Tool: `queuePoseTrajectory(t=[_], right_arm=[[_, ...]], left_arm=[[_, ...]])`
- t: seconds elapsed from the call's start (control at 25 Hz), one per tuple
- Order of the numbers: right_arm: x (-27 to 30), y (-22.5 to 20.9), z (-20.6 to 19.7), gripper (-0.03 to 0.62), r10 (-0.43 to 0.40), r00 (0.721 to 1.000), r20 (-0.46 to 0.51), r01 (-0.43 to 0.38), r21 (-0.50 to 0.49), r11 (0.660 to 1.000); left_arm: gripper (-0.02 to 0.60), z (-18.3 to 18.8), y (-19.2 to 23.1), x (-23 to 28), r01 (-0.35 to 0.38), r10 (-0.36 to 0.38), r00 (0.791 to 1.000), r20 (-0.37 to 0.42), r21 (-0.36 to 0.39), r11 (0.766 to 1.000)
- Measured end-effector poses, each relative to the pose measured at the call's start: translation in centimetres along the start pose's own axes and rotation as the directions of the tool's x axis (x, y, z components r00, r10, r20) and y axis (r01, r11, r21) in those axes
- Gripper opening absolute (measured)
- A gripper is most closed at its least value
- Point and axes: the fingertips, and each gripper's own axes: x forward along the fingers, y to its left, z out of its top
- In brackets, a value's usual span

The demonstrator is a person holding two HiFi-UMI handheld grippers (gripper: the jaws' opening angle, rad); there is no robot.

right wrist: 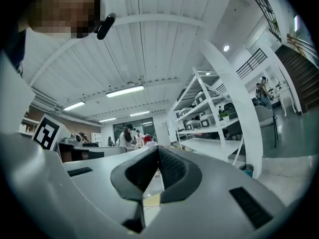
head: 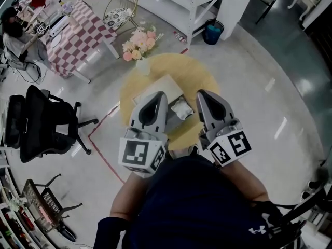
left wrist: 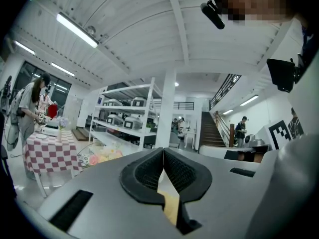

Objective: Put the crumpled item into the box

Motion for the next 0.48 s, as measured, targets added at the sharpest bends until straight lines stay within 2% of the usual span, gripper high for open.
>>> queuePoseTrajectory(t=[0.48], right_arm=[[0.3,-0.7,1.5,0.005,-0.006,0.999,0.036,0.007,-0.048,0.999]], left_arm=[[0.018,1.4,-0.8,1.5,0.011,-0.013,0.999,0.04,0.034,0.999]])
